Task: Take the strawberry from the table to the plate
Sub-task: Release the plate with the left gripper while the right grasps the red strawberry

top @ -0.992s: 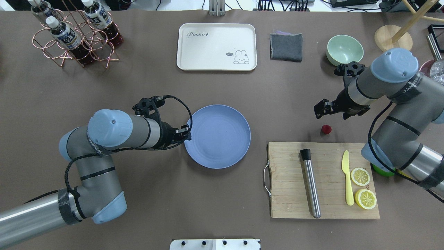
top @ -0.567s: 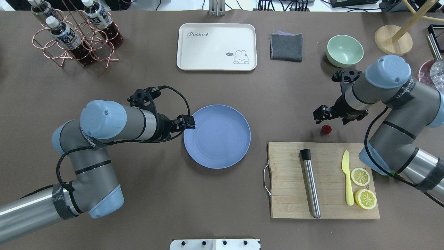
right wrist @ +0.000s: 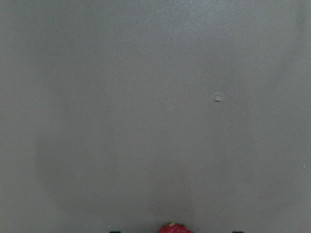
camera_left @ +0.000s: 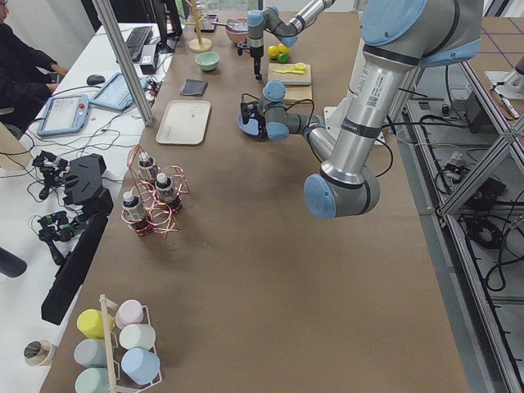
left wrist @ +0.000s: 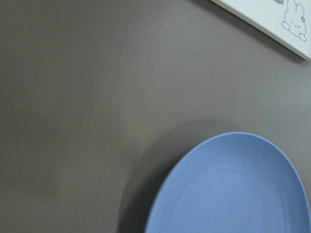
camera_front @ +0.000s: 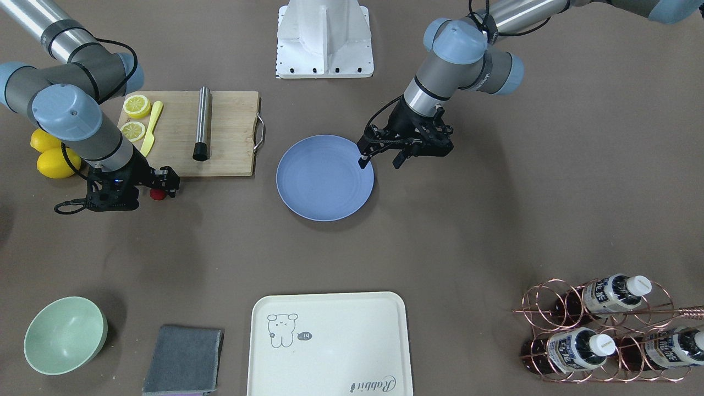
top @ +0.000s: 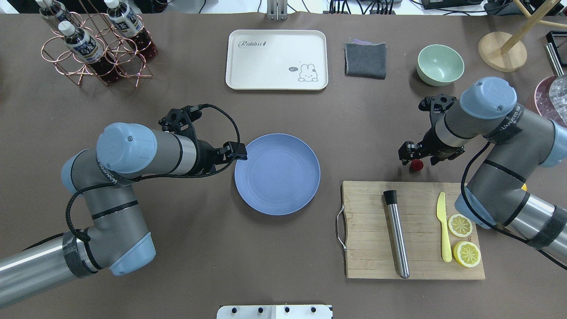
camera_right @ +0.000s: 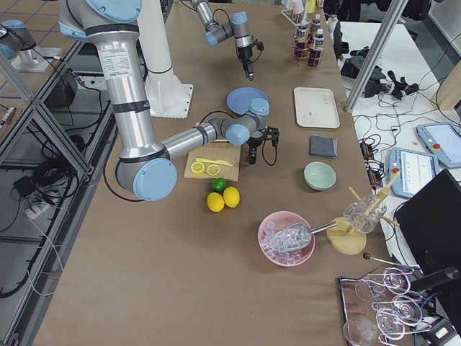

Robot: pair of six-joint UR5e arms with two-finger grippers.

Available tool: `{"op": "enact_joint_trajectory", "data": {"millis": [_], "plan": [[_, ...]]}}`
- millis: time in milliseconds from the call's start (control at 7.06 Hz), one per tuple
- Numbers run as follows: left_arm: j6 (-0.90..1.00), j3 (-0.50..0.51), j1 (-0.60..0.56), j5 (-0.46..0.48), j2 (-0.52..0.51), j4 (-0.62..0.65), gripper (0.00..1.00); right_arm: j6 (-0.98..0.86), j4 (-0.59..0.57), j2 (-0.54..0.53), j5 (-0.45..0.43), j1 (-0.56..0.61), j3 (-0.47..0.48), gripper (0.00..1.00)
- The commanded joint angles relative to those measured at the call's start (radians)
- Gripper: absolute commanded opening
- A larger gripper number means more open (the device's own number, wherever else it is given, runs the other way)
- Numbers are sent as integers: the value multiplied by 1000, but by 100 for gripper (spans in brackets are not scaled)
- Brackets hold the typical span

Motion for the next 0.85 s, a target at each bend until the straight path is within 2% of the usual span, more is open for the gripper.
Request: {"op": "enact_joint_trajectory", "data": {"millis": [0,283,425,567,708], "plan": [[0,-2,-1,0,2,0,98,-14,2,2,0,-6,-9,0],[2,-24,-6,-6,2,0,98,-11,-12,28,7,18,-1,0],[5,-35,-64,-71,18,-1,98,-11,-15,40,38,53,8,0],[74,-63,-110,-87,41,0,98,-10,-20,66,70,81,11,0],[219,-61,-154,-87,90,2,98,-2,-97,132,78,81,23,0]]}}
